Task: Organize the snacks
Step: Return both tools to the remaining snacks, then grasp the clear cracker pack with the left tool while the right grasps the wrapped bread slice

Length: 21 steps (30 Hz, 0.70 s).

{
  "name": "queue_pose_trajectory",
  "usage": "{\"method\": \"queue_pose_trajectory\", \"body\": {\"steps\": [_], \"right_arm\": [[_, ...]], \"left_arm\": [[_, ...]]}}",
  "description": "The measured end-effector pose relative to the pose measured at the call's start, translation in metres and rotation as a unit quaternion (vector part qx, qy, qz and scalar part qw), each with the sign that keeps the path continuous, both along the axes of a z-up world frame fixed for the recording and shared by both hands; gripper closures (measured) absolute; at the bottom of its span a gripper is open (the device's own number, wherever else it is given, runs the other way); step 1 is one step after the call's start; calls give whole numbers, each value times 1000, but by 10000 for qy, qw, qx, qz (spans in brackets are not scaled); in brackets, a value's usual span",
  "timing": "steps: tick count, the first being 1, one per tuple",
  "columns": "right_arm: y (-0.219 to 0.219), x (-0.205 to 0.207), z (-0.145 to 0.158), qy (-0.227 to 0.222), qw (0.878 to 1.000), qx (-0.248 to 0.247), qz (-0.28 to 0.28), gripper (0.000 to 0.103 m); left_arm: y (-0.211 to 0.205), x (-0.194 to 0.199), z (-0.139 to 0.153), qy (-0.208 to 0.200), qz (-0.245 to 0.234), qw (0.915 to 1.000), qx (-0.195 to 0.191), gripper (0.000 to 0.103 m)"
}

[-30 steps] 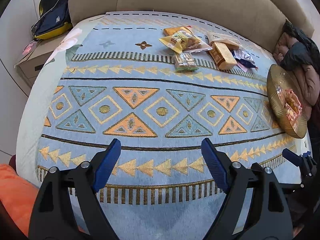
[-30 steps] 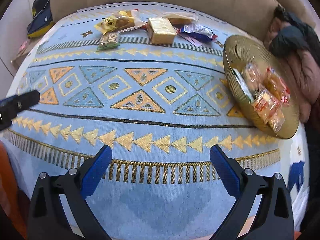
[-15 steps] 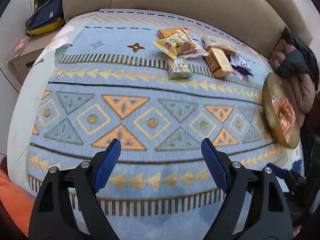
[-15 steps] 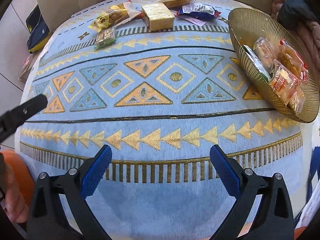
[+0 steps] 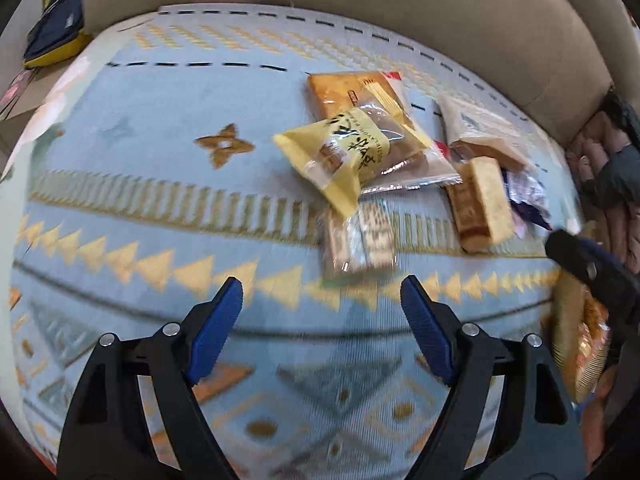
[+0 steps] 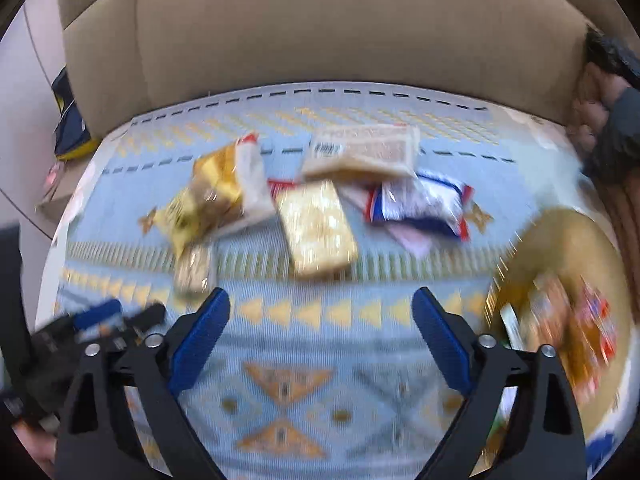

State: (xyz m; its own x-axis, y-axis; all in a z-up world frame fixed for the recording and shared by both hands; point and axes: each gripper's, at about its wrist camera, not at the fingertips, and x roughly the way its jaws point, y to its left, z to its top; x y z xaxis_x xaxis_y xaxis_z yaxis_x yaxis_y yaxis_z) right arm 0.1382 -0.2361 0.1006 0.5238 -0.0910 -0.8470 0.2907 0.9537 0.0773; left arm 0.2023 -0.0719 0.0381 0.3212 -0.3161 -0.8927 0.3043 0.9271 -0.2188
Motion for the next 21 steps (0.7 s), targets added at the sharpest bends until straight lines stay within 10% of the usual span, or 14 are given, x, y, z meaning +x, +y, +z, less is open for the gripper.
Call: {"method": "queue_pose_trajectory", "body": {"steps": [7, 9, 13, 21], "right_arm": [[-13, 63, -47, 371, 9992, -27, 155, 15], [-11, 72, -61, 478, 9986, -68, 227, 16], [-15, 81, -77, 639, 9976, -81, 244, 43], [-14, 14, -65, 720, 9966, 404, -4, 49]], "left_arm": [[-37, 20, -17, -292, -173, 9980, 525, 24], [-44, 23, -18, -359, -249, 9967, 678, 39], [-49, 20, -15, -354, -465, 9948, 829, 57], [-7, -47, -3, 62, -616, 9968, 510, 58]]}}
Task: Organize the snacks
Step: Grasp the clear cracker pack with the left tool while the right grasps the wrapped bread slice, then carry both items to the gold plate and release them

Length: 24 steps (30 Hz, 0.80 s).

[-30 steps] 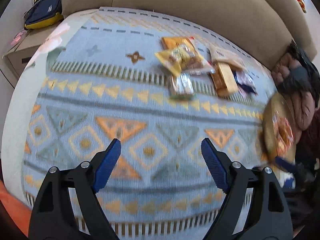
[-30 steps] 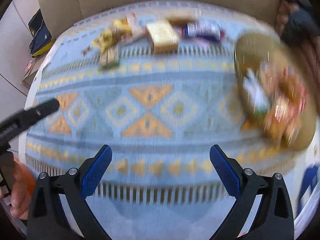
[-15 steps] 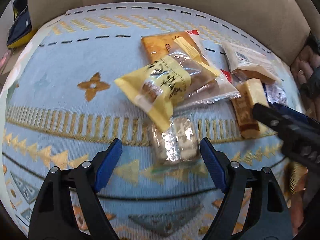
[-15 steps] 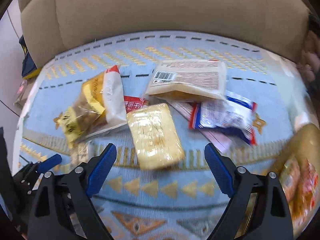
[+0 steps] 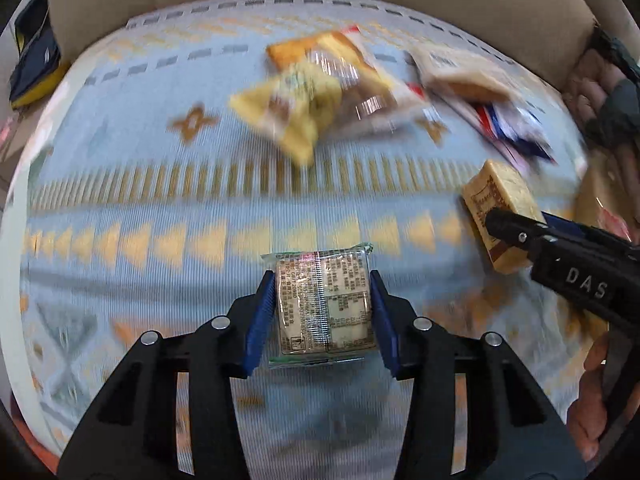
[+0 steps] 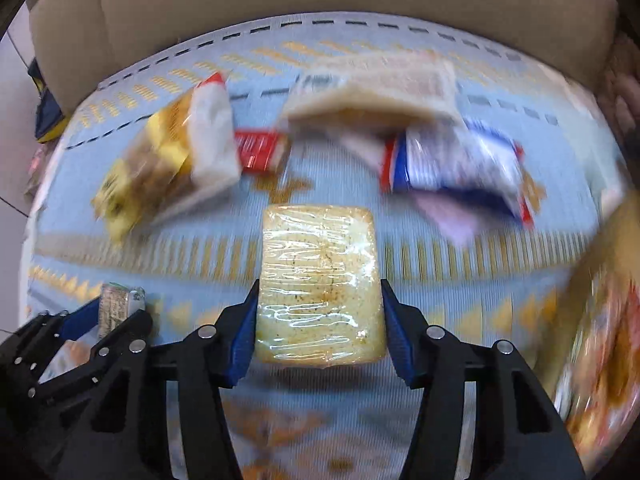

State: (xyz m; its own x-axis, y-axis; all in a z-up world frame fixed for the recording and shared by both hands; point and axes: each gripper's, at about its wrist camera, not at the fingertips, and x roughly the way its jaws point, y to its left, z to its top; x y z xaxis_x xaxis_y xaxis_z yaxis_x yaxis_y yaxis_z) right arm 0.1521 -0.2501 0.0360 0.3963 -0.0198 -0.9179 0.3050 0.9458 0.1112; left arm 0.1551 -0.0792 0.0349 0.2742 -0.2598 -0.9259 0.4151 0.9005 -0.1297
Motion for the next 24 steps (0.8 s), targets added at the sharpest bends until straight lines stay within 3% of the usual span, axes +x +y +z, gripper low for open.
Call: {"method": "queue_pose_trajectory", "body": {"steps": [4, 8, 10, 12, 16, 18, 21, 24], "right_arm": [[11, -58, 6, 89, 9982, 552, -203, 49], [21, -122, 0, 369, 9873, 1497, -388, 49], [33, -144, 0, 406, 9847, 1660, -327, 49], [41, -161, 3, 356, 9884, 1448, -297, 49], [56, -185, 0, 356, 9968, 705, -90, 46], [60, -191, -1, 378, 9980, 506, 6, 32], [63, -191, -6, 442, 9989, 157, -71, 21], [58, -191, -12, 501, 9982, 105, -318, 16]], "left_arm": [[19, -51, 5, 342, -80, 9993, -82, 58], [33, -98, 19, 251, -286, 9992, -85, 57], [42, -110, 22, 201, -282, 9993, -116, 57], [53, -118, 22, 209, -162, 9995, -191, 57], [69, -125, 10, -23, -109, 9999, 19, 57], [71, -122, 2, 59, -82, 9999, 90, 57], [69, -120, -10, 149, -96, 9995, 245, 57], [62, -122, -19, 139, -188, 9989, 400, 47]]}}
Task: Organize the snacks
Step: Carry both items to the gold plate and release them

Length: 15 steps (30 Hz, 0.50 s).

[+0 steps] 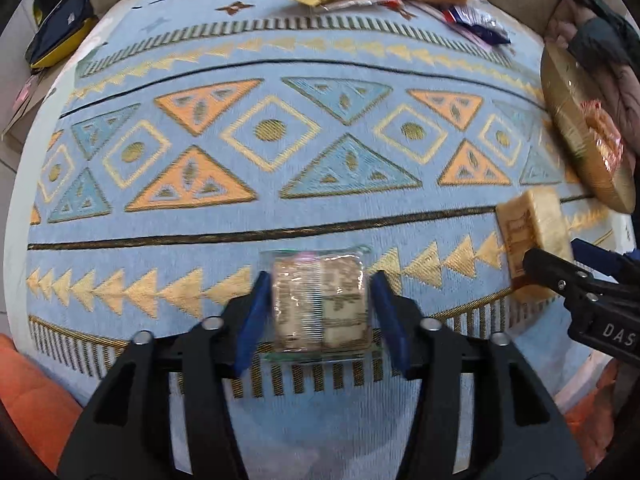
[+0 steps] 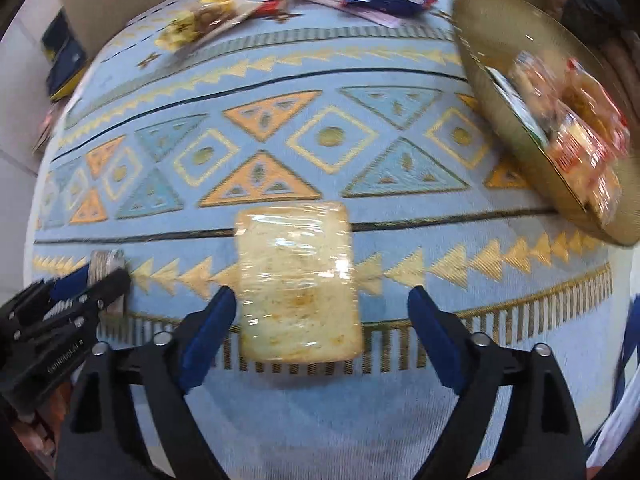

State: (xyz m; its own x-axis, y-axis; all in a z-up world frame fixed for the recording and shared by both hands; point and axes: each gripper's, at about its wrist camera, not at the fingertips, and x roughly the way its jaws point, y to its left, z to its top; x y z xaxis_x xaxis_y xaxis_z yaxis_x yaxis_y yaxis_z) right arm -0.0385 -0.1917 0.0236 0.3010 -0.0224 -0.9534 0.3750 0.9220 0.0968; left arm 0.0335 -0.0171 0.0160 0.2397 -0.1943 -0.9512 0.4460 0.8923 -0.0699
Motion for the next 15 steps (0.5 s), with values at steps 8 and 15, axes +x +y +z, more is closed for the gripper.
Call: {"method": "queue_pose_trajectory", "body": {"steps": [8, 15], "right_arm": [[10, -5, -3, 62, 9992, -355, 150, 22], [39, -3, -1, 21, 9934, -948, 649, 49]], "left_arm": [[-19, -15, 3, -590, -387, 9966, 423, 58], [-22, -15, 11, -646, -384, 9966, 350, 58]]}}
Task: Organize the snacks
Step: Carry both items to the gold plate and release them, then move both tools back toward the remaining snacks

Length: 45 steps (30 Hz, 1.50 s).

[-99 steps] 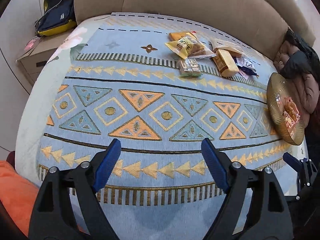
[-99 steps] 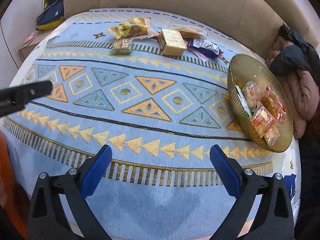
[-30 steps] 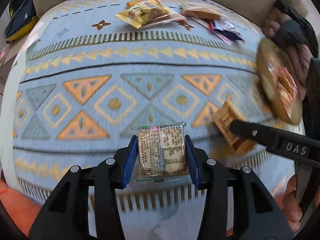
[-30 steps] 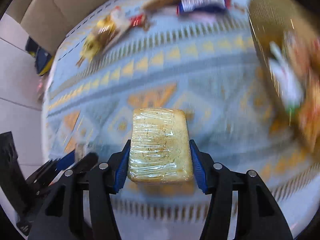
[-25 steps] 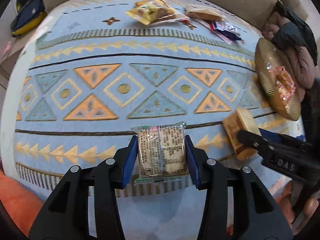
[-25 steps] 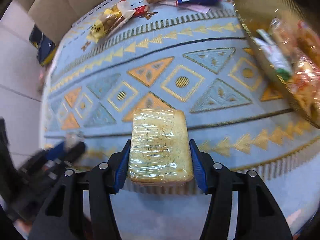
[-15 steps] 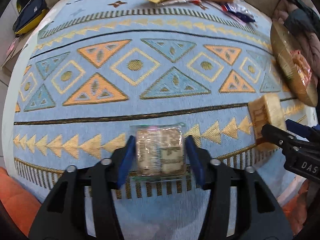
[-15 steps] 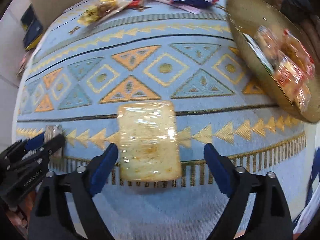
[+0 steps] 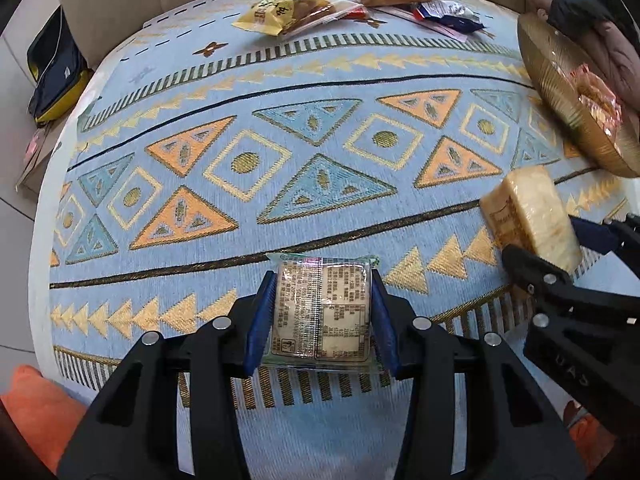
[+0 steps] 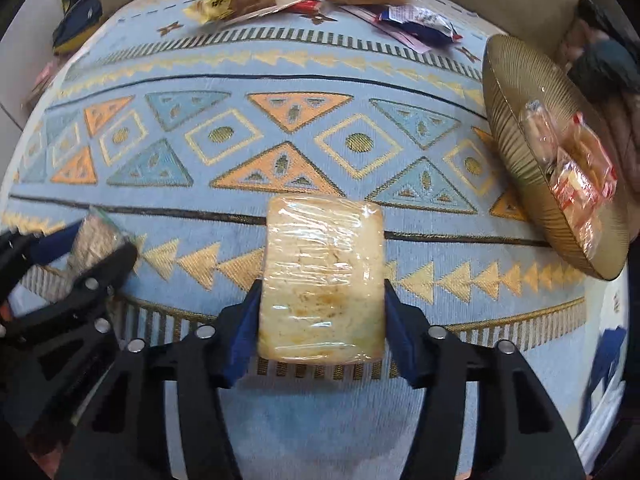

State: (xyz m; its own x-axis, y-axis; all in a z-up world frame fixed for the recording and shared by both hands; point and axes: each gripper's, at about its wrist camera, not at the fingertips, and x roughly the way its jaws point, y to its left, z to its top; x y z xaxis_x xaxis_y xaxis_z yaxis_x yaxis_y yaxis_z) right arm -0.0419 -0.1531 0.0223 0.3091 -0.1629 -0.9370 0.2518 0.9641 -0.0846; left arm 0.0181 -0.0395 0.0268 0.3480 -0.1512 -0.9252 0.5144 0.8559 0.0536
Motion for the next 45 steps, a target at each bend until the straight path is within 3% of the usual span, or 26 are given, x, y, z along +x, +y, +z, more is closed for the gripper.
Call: {"method": "queue_pose_trajectory", "body": {"steps": [2, 6, 9, 12, 15, 18, 23, 24, 25, 26, 27, 31, 33, 35, 37, 39, 42, 45], "right_arm": [[-2, -1, 3, -72, 9997, 223, 48, 49], [-13, -2, 21, -457, 9911, 1242, -137, 49], [-35, -10, 52, -1008, 9820, 1555, -358, 49], [-71, -20, 94, -1659, 9702, 1611, -719, 49], [-114, -30, 130, -2126, 9615, 1245, -1215, 49], [-160, -35, 147, -2265, 9511, 1210, -1714, 49], [-221, -34, 147, -2250, 9381, 1238, -2325, 49], [-231, -34, 145, -2199, 9373, 1248, -2397, 47], [-241, -33, 143, -2127, 9364, 1287, -2477, 45], [-250, -33, 141, -2106, 9350, 1338, -2521, 37], [-257, -35, 140, -2101, 9332, 1381, -2566, 34], [-271, -45, 133, -2052, 9311, 1252, -2743, 28], [-267, -51, 126, -2086, 9265, 1450, -2777, 23], [-248, -51, 122, -2182, 9271, 1737, -2502, 20], [-211, -44, 121, -2232, 9358, 1888, -1969, 12], [-158, -28, 120, -2030, 9561, 1684, -1274, 8], [-96, -9, 113, -1608, 9740, 1397, -767, 6], [-53, 2, 102, -1432, 9728, 1765, -447, 5]], "left_arm": [[0, 1, 6, 11, 25, 10000, -87, 58], [-2, -2, 20, 341, -18, 9977, -587, 58], [-28, -7, 42, 155, -289, 9968, -730, 58], [-67, -7, 72, 86, -609, 9917, -1125, 58], [-113, -6, 95, 17, -945, 9852, -1432, 58], [-161, -5, 104, 129, -1147, 9781, -1731, 58], [-239, 6, 110, 329, -1578, 9634, -2144, 58], [-248, 10, 110, 328, -1620, 9621, -2169, 57], [-258, 16, 109, 295, -1619, 9629, -2139, 42], [-263, 22, 107, 297, -1583, 9644, -2099, 28], [-264, 26, 107, 278, -1512, 9663, -2065, 21], [-232, 31, 105, 299, -1410, 9693, -1990, 22], [-199, 26, 100, 196, -1270, 9748, -1824, 22], [-157, 19, 86, 387, -1077, 9792, -1677, 22], [-120, 13, 73, 499, -875, 9849, -1405, 22], [-72, 8, 64, 617, -623, 9897, -1129, 22], [-14, 8, 61, 757, -75, 9908, -1123, 22], [37, 10, 66, 661, 526, 9870, -1370, 22]]}}
